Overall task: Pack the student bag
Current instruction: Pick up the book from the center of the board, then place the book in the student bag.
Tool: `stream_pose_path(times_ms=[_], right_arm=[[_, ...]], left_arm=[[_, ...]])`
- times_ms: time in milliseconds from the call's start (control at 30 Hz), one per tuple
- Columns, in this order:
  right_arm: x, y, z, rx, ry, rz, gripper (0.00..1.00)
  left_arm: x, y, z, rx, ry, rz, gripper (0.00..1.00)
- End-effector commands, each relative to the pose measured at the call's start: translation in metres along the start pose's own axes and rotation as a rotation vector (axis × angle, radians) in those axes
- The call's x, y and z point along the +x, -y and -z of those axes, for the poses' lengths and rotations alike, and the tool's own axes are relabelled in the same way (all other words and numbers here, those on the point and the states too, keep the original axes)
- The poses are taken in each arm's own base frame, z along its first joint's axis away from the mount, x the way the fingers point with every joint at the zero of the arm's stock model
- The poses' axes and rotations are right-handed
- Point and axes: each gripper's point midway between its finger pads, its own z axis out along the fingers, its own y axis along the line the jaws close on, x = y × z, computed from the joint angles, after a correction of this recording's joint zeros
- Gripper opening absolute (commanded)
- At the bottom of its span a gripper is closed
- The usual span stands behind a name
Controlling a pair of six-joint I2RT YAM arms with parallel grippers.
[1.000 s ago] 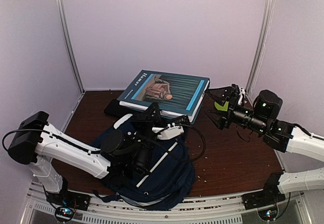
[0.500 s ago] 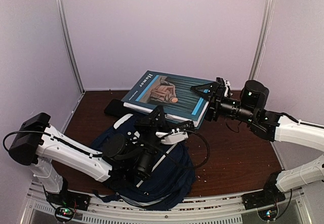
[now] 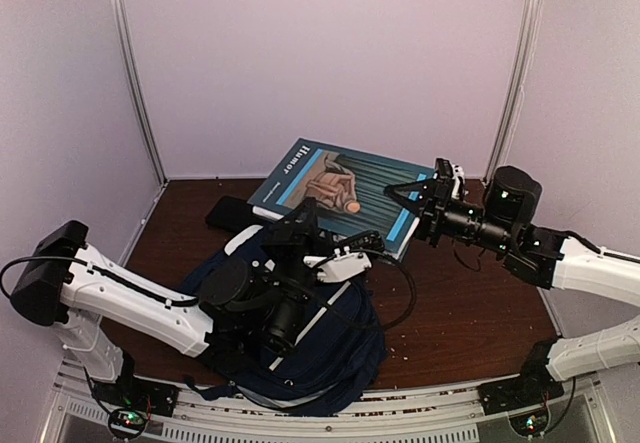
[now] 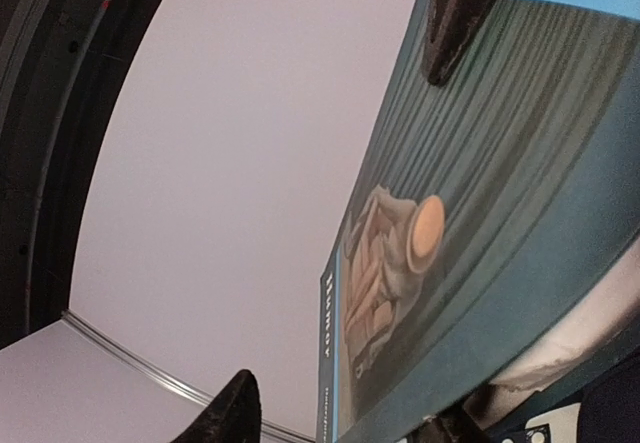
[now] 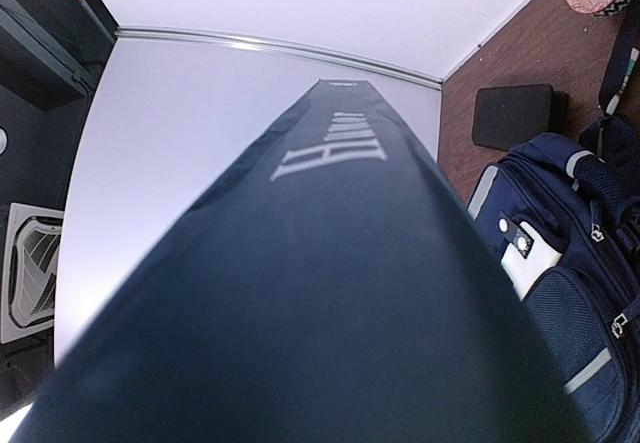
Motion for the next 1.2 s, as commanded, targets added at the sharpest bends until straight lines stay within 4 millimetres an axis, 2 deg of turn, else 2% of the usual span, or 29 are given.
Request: stream_pose_path(times_ms=[0,100,133,233,300,367,467,600,733,933,1000,1167], right_arm=[[-0.029,-0.024,0.030,-0.067,0.180,0.048,0.31],[-0.052,-0.020,0.053,-0.035,0.314,0.078,0.31],[-0.059,-0.019,0.060,-0.017,0.352,0.098,0.31],[-0.074,-0.019,0.080,0.029,0.438,0.153,0.30],[-0.080,-0.016,0.092,0.062,0.477,0.181,0.30],[-0.083,-0.016,0.103,0.090,0.505,0.217,0.30],[-0.082,-0.012,0.115,0.138,0.516,0.270,0.30],[-0.075,0.004,0.127,0.190,0.505,0.292,0.30],[-0.066,0.024,0.139,0.232,0.492,0.294,0.31],[-0.057,0.038,0.154,0.254,0.488,0.293,0.31],[-0.055,0.042,0.159,0.262,0.485,0.297,0.31],[-0.049,0.053,0.166,0.276,0.477,0.298,0.31]], left_arm=[[0.032,-0.014,-0.003,0.064,-0.128,0.157,0.87],[0.051,-0.012,0.003,0.173,-0.171,0.226,0.97],[0.061,-0.011,0.005,0.219,-0.200,0.276,0.98],[0.085,-0.028,0.019,0.315,-0.274,0.452,0.98],[0.097,-0.022,0.034,0.435,-0.304,0.491,0.98],[0.103,-0.005,0.053,0.588,-0.337,0.496,0.98],[0.091,0.034,0.090,0.847,-0.345,0.461,0.98],[0.067,0.085,0.129,1.072,-0.344,0.382,0.94],[0.037,0.121,0.147,1.194,-0.340,0.353,0.93],[-0.010,0.146,0.147,1.276,-0.350,0.424,0.92],[-0.023,0.150,0.154,1.328,-0.331,0.470,0.91],[-0.040,0.164,0.172,1.457,-0.278,0.513,0.85]])
